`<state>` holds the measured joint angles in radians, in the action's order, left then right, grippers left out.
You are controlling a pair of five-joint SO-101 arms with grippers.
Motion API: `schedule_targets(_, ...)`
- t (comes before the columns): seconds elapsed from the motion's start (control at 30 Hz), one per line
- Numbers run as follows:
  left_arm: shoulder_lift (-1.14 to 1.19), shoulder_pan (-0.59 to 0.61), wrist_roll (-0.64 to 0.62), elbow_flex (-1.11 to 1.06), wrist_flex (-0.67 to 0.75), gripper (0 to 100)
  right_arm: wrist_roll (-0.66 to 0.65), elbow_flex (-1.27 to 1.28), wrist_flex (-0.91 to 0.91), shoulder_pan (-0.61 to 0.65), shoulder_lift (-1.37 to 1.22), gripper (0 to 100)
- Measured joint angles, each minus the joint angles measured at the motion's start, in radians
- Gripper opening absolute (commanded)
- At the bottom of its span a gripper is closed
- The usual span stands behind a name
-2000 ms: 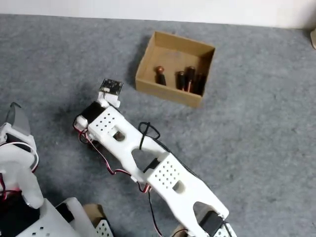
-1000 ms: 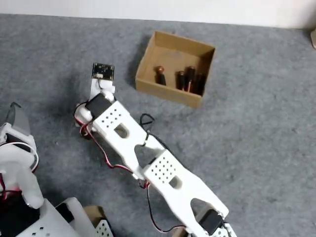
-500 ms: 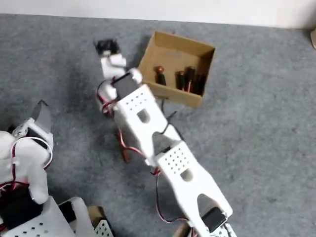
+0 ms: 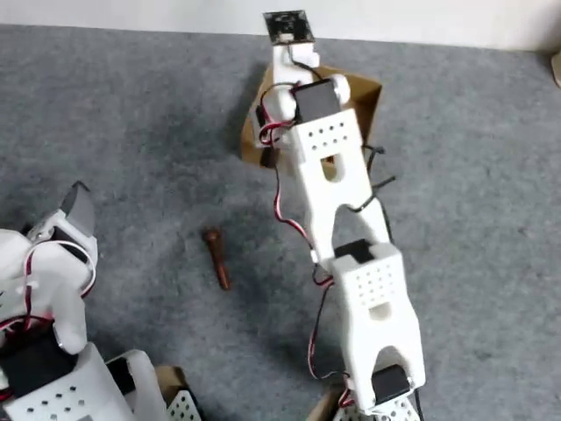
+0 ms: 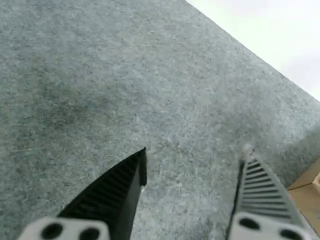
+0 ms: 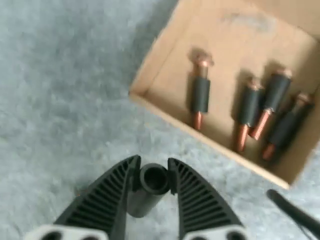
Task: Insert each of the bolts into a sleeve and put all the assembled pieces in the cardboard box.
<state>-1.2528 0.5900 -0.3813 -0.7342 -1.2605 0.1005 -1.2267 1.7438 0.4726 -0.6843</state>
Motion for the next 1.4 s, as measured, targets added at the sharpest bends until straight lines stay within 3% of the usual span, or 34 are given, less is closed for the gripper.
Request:
schedule_targets(0.17,0.006,-0.028,0.000,-0.015,0.014,29,-0.123,0.213,0.000,-0.002,0.203,0.5)
schedule_targets(0.37,0.006,-0.169,0.000,-0.064,0.028,29,-0.143,0.457,0.000,-0.002,0.509,0.5)
schedule_targets(0.57,0.006,-0.236,0.000,-0.138,0.089,29,-0.146,0.818,0.000,-0.037,0.724,0.5)
schedule_targets(0.7,0.006,-0.311,0.000,-0.233,0.164,29,-0.147,1.046,-0.006,-0.126,0.727,0.5)
schedule_targets(0.9,0.006,-0.399,0.000,-0.431,0.374,29,-0.164,1.254,-0.170,-0.278,0.694,0.5)
schedule_targets(1.1,0.006,-0.407,0.000,-0.551,0.520,29,-0.186,1.358,-0.311,-0.292,0.575,0.5)
schedule_targets(1.4,0.006,-0.445,0.000,-0.565,0.539,29,-0.195,1.358,-0.443,-0.293,0.354,0.9)
